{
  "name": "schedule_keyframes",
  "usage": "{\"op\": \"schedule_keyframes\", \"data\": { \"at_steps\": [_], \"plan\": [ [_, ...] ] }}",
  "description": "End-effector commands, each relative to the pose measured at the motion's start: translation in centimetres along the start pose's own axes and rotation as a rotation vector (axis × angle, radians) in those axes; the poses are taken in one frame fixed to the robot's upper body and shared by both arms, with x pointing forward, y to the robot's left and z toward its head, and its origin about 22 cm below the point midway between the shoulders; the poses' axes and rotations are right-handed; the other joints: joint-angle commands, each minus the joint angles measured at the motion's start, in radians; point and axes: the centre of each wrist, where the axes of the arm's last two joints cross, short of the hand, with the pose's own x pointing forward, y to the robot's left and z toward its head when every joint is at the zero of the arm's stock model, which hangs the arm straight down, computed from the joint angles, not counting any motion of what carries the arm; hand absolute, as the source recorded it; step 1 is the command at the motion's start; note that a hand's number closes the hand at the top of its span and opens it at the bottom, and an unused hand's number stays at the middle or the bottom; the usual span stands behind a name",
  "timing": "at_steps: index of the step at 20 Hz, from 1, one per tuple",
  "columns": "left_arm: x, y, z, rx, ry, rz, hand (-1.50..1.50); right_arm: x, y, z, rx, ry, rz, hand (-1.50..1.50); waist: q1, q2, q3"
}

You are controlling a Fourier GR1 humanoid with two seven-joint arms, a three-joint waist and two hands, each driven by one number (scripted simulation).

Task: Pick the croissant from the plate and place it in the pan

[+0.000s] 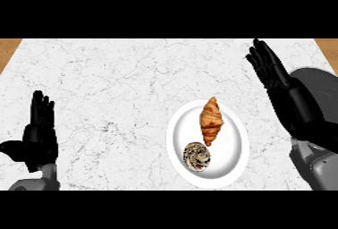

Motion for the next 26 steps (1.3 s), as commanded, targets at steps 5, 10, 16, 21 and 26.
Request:
{"op": "schedule_keyframes", "data": {
  "at_steps": [5,10,16,21,26],
  "plan": [
    [3.3,-2.2,-2.9,-0.274,-0.056,-0.048,0.00,-5.6,2.0,0.1,0.357,0.420,0.188,1.50,0.067,-0.003,-0.009],
    [3.6,-1.3,-3.4,-0.324,0.018,-0.050,0.00,-5.8,-1.1,2.5,0.228,0.244,0.632,-1.50,0.008,-0.027,-0.007],
    [4.1,-1.7,-3.5,-0.347,0.044,-0.048,0.00,1.2,-3.7,1.9,0.211,0.160,0.887,-1.50,-0.001,-0.034,-0.009],
    [4.6,-1.8,-4.1,-0.369,0.028,-0.032,0.00,6.8,-1.7,-0.2,0.380,0.300,1.061,-1.50,0.027,-0.032,-0.013],
    [4.7,-3.6,-3.6,-0.390,0.039,-0.042,0.00,11.6,-0.8,-3.9,0.450,0.439,1.167,-1.50,0.048,-0.024,-0.012]
  ]
}}
